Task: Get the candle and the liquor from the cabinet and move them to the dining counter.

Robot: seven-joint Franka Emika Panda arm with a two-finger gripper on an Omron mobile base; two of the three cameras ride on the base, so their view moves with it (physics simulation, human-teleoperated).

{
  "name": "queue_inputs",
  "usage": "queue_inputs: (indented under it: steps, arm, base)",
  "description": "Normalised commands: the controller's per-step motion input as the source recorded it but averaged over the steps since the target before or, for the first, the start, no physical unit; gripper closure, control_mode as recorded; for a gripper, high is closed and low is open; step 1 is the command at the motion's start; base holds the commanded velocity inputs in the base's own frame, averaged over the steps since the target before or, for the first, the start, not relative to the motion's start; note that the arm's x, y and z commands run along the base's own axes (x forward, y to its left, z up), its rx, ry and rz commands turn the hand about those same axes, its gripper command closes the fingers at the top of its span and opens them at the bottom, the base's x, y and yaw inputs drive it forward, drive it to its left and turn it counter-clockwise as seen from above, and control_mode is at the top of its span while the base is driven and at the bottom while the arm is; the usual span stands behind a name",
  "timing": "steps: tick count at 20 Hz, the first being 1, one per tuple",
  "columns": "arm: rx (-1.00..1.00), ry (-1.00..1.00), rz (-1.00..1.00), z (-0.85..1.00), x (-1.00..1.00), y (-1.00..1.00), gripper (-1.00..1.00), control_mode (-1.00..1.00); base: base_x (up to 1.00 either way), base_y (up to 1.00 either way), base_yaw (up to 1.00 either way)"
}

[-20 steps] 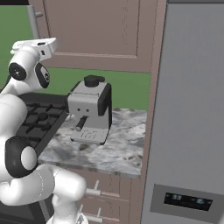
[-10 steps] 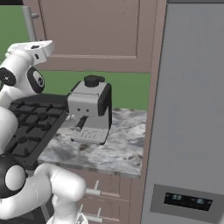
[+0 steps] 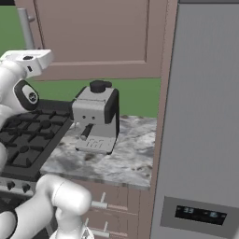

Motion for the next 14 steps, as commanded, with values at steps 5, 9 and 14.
queue_inputs:
  steps: [5,9,14]
  arm:
    - [0.00,0.00,-0.04,0.00,-0.51,-0.66,1.00,-1.00]
    - [0.00,0.00,0.00,0.00,-0.53,-0.73,1.00,-1.00]
    - [0.00,0.00,0.00,0.00,-0.49,-0.70,1.00,-1.00]
  base:
    - [0.00,0.00,0.00]
    - [0.00,0.00,0.00]
    - [0.00,0.00,0.00]
